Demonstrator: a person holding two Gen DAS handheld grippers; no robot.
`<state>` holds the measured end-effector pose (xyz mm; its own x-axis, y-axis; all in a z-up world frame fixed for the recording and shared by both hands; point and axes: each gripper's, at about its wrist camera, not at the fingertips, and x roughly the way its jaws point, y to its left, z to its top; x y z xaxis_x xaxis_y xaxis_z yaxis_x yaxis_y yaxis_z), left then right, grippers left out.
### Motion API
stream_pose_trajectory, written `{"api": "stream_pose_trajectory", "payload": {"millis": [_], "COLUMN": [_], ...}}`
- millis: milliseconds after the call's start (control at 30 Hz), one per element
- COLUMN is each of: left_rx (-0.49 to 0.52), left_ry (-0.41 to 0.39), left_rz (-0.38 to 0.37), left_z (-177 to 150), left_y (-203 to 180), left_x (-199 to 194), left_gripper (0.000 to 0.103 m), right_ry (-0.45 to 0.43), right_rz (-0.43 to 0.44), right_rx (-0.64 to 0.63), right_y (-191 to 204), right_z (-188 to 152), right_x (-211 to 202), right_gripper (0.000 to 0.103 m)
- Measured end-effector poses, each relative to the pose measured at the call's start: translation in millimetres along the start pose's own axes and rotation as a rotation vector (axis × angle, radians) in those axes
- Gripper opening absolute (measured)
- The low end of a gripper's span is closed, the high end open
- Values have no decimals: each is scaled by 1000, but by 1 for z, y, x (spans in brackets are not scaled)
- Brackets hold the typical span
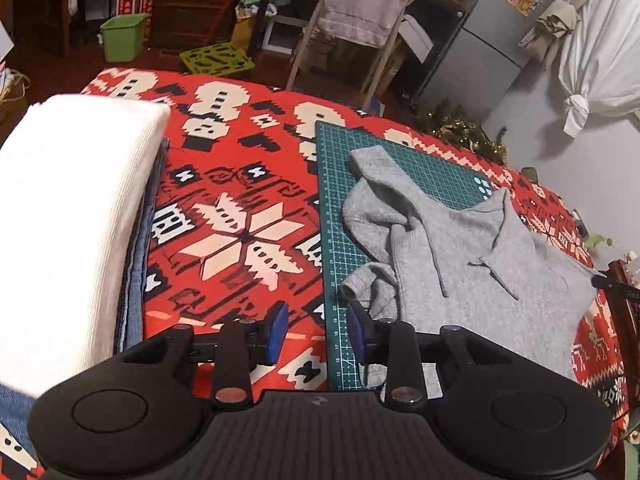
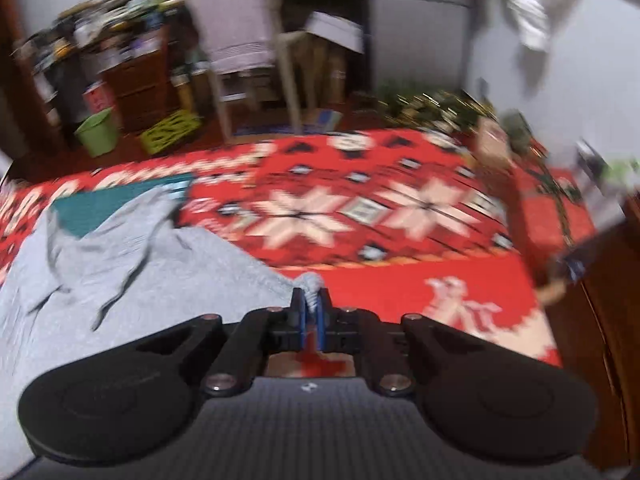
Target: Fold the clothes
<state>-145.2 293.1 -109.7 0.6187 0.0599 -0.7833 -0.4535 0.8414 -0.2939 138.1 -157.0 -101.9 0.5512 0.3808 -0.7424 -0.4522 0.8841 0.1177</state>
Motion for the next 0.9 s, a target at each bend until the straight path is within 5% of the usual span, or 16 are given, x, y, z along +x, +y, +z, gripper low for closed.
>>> {"api": "stream_pose_trajectory", "payload": {"millis": [467, 667, 833, 867, 900], "left_rx": [-15, 124, 174, 180, 177], "left_ry": [11, 3, 2, 3, 1], "left_rz": [-20, -64, -31, -23, -20], "left_z": [-2, 8, 14, 14, 15], "left_y": [6, -21, -32, -32, -32], "left_x": [6, 28, 59, 64, 64], "left_gripper": [29, 31, 31, 28, 7], "right_ry": [9, -2, -1, -1, -1], "right_rz": [-210, -234, -228, -225, -221], "right_rx": [94, 155, 138, 138, 138], "right_y": [-65, -78, -72, -71, -69], "right_z": [-22, -28, -30, -30, -29], "right_x": [-18, -26, -26, -26, -25], "right_gripper": [5, 5, 5, 5, 5]}}
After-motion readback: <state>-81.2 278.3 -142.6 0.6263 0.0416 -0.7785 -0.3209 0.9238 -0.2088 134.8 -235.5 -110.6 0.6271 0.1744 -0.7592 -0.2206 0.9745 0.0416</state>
